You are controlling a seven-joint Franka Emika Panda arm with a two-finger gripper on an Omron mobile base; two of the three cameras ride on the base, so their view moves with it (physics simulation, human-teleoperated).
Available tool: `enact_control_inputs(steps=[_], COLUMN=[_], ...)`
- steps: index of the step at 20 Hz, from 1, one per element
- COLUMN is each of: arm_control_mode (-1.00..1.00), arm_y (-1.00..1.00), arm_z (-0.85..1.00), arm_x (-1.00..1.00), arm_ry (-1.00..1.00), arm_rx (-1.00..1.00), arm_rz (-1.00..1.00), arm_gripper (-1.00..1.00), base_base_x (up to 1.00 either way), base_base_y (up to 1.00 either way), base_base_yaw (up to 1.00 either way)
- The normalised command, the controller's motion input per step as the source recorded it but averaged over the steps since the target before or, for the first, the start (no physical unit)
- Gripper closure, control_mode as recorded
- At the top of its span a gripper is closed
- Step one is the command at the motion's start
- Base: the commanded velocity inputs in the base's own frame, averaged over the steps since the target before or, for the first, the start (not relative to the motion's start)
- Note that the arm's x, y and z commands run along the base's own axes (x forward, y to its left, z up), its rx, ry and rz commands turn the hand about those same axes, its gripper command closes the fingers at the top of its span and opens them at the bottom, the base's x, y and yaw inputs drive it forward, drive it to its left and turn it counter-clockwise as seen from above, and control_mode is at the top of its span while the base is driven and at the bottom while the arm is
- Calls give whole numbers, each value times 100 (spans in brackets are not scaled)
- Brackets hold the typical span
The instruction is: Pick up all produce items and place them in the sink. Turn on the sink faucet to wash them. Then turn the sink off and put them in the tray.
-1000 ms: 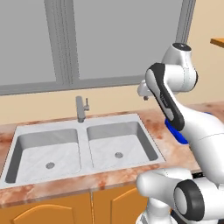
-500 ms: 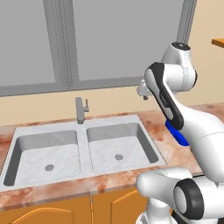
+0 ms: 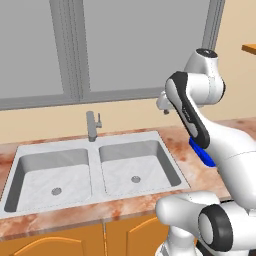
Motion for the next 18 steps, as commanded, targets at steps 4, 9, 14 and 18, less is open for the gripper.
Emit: enact_control_inputs(steps=[4,9,14,18], arm_control_mode=[-100,-100,-100,-100], arm_y=[-35,-38,-30,-18], arm_z=[-4,-24,-23,-5], arm_x=[-29,-44,-31,-2], arm_ry=[-1,0,0,0], arm_rx=[1,0,0,0], arm_rz=[0,-4,-5,-2], arm_gripper=[-100,-100,-100,-100], base_base_x=[0,0,0,0], base_base_y=[0,0,0,0], base_base_yaw=[0,0,0,0])
